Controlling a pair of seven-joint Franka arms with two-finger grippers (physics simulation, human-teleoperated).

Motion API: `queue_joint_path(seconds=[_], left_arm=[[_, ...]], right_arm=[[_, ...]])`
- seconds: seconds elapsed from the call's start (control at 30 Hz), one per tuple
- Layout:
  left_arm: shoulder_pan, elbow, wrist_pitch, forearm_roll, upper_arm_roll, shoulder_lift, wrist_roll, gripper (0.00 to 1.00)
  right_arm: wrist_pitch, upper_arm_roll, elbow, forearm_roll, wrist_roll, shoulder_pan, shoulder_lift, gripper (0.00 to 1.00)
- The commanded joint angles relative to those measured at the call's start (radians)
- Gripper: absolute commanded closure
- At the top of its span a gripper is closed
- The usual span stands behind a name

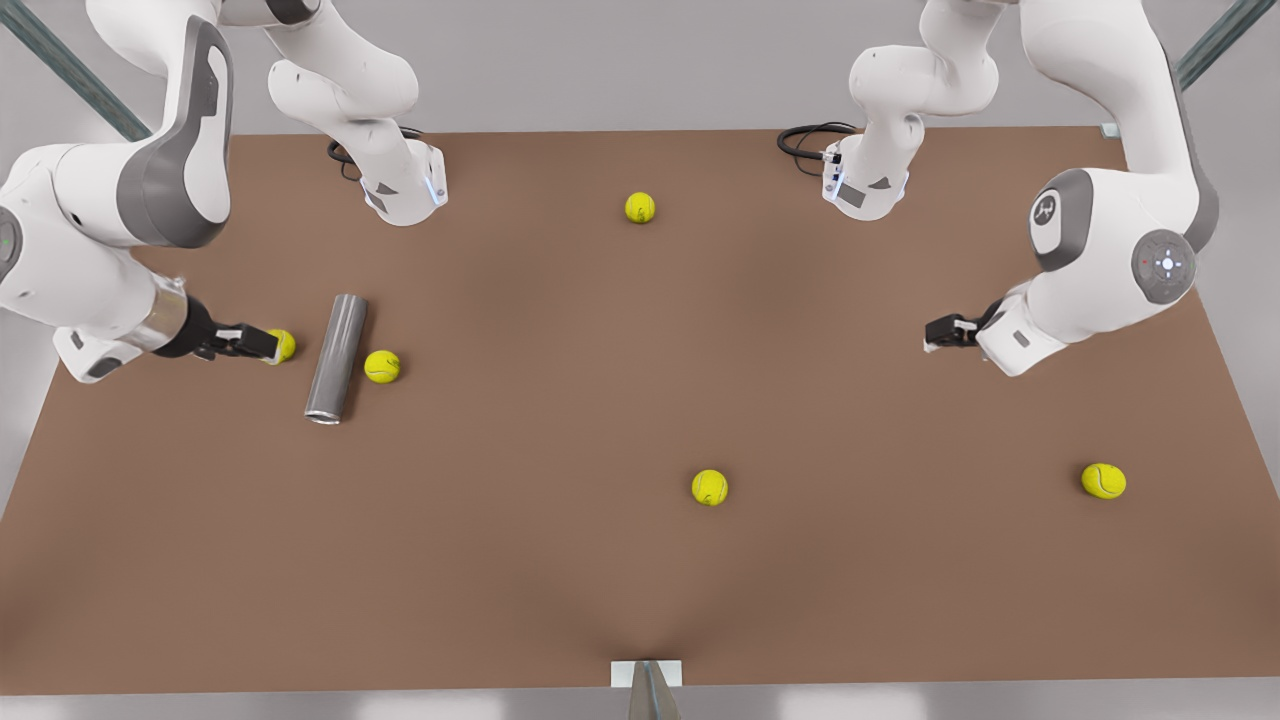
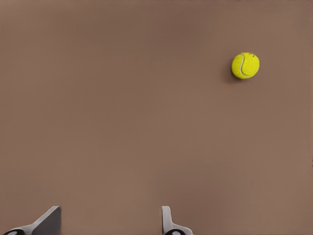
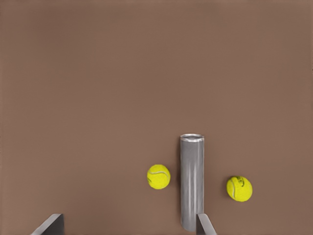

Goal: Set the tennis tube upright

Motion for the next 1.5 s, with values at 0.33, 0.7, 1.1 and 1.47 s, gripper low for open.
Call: queue_joint_path(seconds=[0.33,0.7,1.1,1.47], left_arm=[[0.000,-0.008,0.088,0.009,0.007,-0.003,0.051,0.00],[-0.001,0.009,0.077,0.012,0.001,0.009,0.020,0.00],[-0.001,0.009,0.075,0.013,-0.002,0.004,0.020,0.00],[-0.001,0.008,0.072,0.013,-0.002,0.001,0.020,0.00]], right_arm=[[-0.040,0.017,0.039,-0.016,-0.072,0.036,0.143,0.00],[0.452,0.001,-0.790,-0.094,0.092,0.016,-0.267,0.00],[1.034,0.004,-0.917,-0.092,-0.034,-0.105,0.100,0.00],[1.057,0.001,-0.977,-0.092,-0.296,-0.122,0.120,0.00]])
